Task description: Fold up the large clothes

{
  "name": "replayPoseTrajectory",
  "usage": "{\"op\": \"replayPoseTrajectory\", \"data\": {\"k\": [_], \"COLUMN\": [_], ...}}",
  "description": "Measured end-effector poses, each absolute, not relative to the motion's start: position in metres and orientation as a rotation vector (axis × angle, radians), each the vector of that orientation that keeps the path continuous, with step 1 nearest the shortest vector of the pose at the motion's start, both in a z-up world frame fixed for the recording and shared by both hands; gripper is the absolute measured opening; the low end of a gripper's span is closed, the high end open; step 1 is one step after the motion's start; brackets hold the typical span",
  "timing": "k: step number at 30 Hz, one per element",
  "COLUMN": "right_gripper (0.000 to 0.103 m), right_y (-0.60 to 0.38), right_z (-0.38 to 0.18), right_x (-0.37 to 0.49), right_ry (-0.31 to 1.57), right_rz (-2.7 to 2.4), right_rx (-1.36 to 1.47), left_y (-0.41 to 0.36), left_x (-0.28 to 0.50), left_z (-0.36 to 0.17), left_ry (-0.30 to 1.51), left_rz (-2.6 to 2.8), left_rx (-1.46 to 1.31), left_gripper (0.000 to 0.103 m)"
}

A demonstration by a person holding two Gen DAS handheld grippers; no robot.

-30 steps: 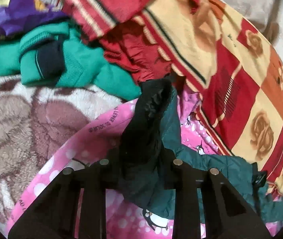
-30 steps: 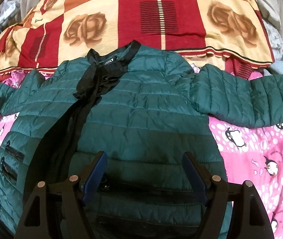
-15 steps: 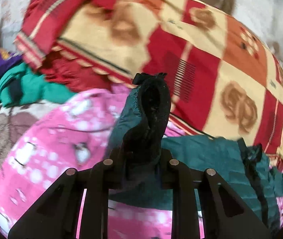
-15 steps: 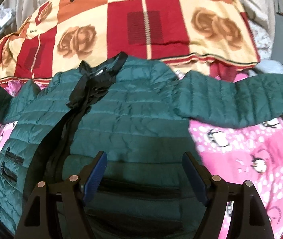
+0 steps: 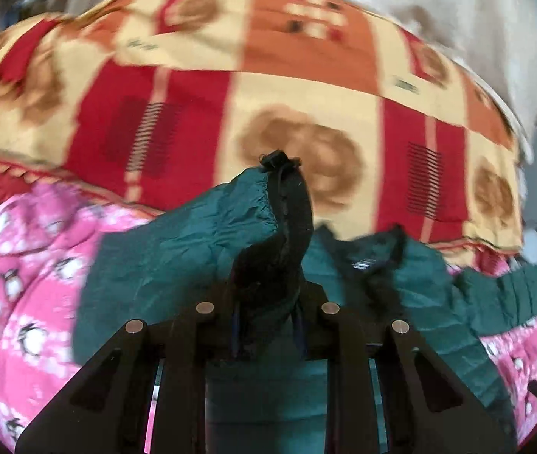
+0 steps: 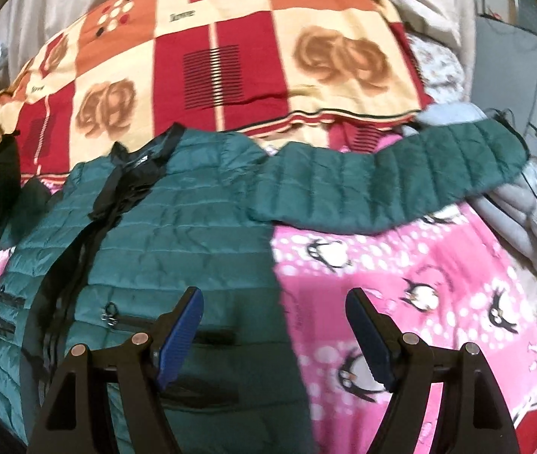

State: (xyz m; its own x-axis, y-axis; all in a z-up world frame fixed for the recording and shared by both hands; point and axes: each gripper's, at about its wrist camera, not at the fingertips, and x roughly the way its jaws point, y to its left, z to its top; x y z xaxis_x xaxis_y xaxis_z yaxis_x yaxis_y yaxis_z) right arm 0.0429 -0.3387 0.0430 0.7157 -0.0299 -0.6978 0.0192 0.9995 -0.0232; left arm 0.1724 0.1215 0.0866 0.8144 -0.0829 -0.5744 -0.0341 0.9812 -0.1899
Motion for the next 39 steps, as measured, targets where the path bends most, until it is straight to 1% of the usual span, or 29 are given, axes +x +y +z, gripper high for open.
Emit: {"op": "replayPoseTrajectory", "data": {"k": [11, 19, 25, 32, 35, 37, 39], "right_gripper": [0.075, 0.075, 0.075, 0.075, 0.075, 0.075, 0.075], "right_y": [-0.389, -0.421, -0.442, -0.454, -0.456, -0.457, -0.455], "right_z": [0.042, 0.040, 0.039, 0.039, 0.039, 0.039, 0.038], "right_x": [0.027, 0.018, 0.012, 0.009, 0.009, 0.009, 0.011], "right_ry": [0.785, 0.793, 0.795, 0.789, 0.788, 0.790, 0.794], "right_rz": [-0.066, -0.079, -0.072, -0.062, -0.064, -0.067, -0.069], "right_rx": [0.048, 0.120, 0.186, 0.219, 0.226, 0.231, 0.234], "left_y": [-0.052, -0.155, -0.186, -0.201, -0.206, -0.207, -0.203], "left_x": [0.190, 0.197, 0.202, 0.202, 0.203, 0.203, 0.201], "left_z": [0.074, 0.037, 0.004, -0.011, -0.018, -0.023, -0.025], "left_ry": [0.677, 0.771, 0.857, 0.885, 0.926, 0.967, 0.994], "left_rz": [-0.242, -0.354, -0.377, -0.383, -0.415, -0.436, -0.466], "left_rx": [-0.134, -0.116, -0.159, -0.142, -0.134, -0.138, -0.172], "left_gripper": [0.020, 0.020, 0.019, 0.019, 0.020, 0.023, 0.043]}}
